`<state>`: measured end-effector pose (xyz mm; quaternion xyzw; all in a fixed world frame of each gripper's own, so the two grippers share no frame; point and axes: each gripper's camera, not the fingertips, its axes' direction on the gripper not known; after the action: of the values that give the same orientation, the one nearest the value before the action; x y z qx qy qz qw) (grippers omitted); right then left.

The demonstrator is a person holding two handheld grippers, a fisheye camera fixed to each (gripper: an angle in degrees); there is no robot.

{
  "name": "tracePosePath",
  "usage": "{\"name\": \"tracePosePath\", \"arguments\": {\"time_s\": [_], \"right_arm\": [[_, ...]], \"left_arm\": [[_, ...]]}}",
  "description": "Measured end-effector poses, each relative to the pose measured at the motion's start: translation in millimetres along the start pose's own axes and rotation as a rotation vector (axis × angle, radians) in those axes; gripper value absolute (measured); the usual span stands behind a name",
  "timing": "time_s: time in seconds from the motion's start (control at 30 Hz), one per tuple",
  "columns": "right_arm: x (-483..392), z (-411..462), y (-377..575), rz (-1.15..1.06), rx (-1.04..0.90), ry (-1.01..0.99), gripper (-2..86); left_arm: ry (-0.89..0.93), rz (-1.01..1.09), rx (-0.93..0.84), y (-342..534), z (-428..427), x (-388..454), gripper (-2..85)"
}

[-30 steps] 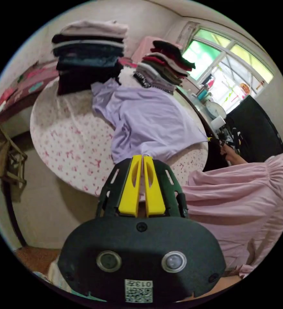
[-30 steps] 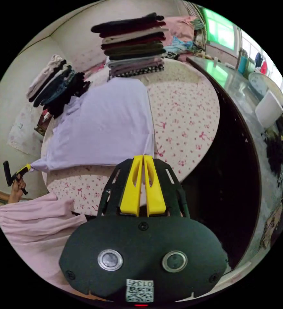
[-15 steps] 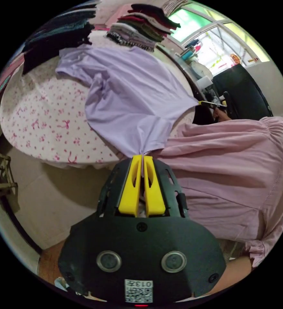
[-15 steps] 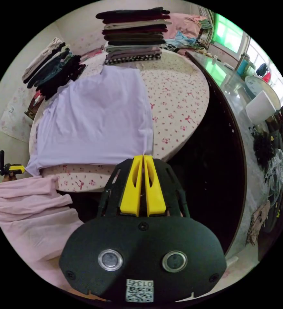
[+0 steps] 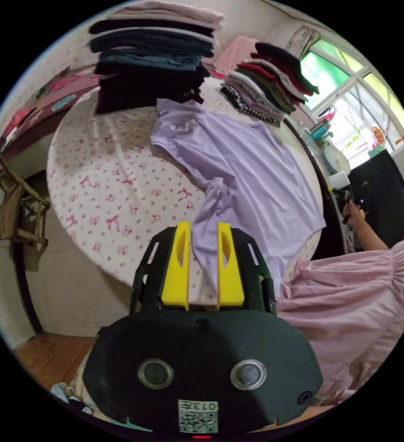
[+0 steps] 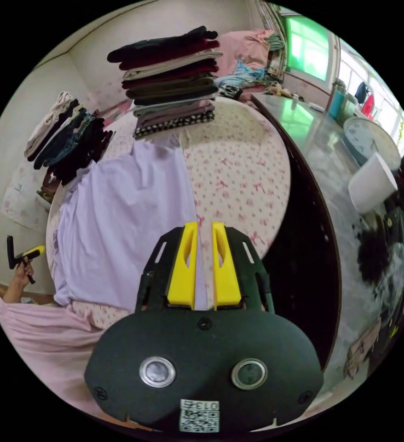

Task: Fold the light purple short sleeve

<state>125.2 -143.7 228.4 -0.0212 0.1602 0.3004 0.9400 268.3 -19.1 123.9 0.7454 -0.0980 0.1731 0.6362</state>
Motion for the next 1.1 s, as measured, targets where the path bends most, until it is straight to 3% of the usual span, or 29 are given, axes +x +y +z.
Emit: {"name": "tracePosePath", "arguments": {"time_s": [0.1,0.2,0.37,0.5,0.63,0.8,1.1], "right_arm": [[-29,31,-50,-0.079,0.035,-0.021,4.2],[-61,69,-93,-0.172,0.033,-0.023,3.7],[-94,128,-143,-0.271,0.017,-0.047,3.0],[-100,163,-165,-0.308,0.008,-0.025,3.4],[-101,200,-187,-0.330,-0.007,-0.014,4.8],[-109,244,-207,-0.355,-0.033,-0.009,6.8],[-123,316,-221,-0.381,-0.109,-0.012,8.4]], "left_arm": [[-0.043,0.018,-0.084,-32,46,10,8.6],[-0.067,-0.024,-0.151,-42,71,1,1.6],[-0.096,-0.110,-0.170,-18,53,-35,0.6],[0.030,-0.419,-0.059,47,14,-103,1.7],[0.205,-0.559,0.054,82,-11,-135,4.8],[0.068,-0.494,0.235,55,-56,-132,6.9],[-0.136,-0.144,-0.016,-117,30,-76,12.2]]}}
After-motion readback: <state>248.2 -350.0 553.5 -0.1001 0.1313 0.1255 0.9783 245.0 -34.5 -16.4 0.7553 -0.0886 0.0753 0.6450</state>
